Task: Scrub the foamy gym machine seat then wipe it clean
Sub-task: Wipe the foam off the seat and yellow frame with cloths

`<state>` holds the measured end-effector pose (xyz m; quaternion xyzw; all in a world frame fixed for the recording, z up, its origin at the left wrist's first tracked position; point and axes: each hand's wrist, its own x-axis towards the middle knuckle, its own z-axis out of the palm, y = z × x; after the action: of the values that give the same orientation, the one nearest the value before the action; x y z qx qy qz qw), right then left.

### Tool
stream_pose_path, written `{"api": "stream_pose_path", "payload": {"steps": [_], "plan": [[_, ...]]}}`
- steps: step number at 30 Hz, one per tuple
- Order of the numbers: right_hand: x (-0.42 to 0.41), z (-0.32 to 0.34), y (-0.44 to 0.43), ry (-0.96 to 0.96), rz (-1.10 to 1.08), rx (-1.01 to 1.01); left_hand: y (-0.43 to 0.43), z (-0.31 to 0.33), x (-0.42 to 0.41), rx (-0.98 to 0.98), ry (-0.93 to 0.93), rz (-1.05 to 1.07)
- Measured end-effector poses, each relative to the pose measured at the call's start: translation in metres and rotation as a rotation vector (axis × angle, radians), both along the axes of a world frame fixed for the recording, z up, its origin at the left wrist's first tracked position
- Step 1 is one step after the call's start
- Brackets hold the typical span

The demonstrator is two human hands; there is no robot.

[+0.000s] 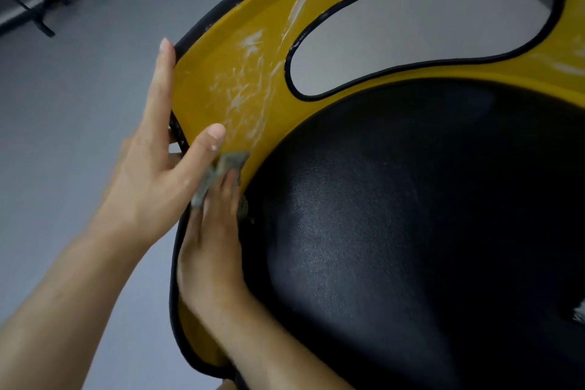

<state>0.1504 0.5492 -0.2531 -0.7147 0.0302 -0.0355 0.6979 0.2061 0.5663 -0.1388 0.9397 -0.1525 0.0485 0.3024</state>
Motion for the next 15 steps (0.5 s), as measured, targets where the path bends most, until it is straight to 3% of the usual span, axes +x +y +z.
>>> {"api": "stream_pose_path", "payload": {"steps": [3,9,15], "plan": [[-0.016,-0.004,-0.003,0.060,0.076,0.033,-0.002,0.000,-0.002,0.013,0.000,-0.007],[0.066,0.011,-0.034,0.305,-0.019,0.145,0.002,0.000,-0.001,-0.006,0.008,-0.003],[0.039,0.003,-0.025,0.131,-0.033,0.154,0.001,0.000,0.001,0.002,0.021,0.000]]}}
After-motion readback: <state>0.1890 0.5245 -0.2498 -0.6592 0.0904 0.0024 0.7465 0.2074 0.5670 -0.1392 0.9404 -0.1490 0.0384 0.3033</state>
